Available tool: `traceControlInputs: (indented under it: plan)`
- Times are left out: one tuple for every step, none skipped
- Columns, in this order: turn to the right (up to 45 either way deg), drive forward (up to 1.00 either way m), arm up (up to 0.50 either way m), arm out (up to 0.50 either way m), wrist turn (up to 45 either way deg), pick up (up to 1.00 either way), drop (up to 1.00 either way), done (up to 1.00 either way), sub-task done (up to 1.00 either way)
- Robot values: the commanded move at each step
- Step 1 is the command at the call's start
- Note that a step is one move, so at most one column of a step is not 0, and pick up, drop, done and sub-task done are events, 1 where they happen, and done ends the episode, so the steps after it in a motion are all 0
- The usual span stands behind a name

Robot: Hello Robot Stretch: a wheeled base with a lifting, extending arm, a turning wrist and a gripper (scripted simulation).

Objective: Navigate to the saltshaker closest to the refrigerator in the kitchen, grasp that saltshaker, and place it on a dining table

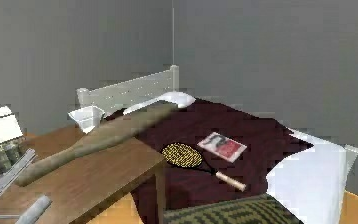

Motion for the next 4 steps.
traceControlInputs:
  plan:
    - [-45.0, 0.0, 0.0, 0.0, 0.0, 0.0, 0.0, 0.0, 0.0]
    - [-9.0, 0.0, 0.0, 0.0, 0.0, 0.0, 0.0, 0.0, 0.0]
    - [0.0, 0.4, 0.0, 0.0, 0.0, 0.0, 0.0, 0.0, 0.0]
    - [-45.0, 0.0, 0.0, 0.0, 0.0, 0.0, 0.0, 0.0, 0.0]
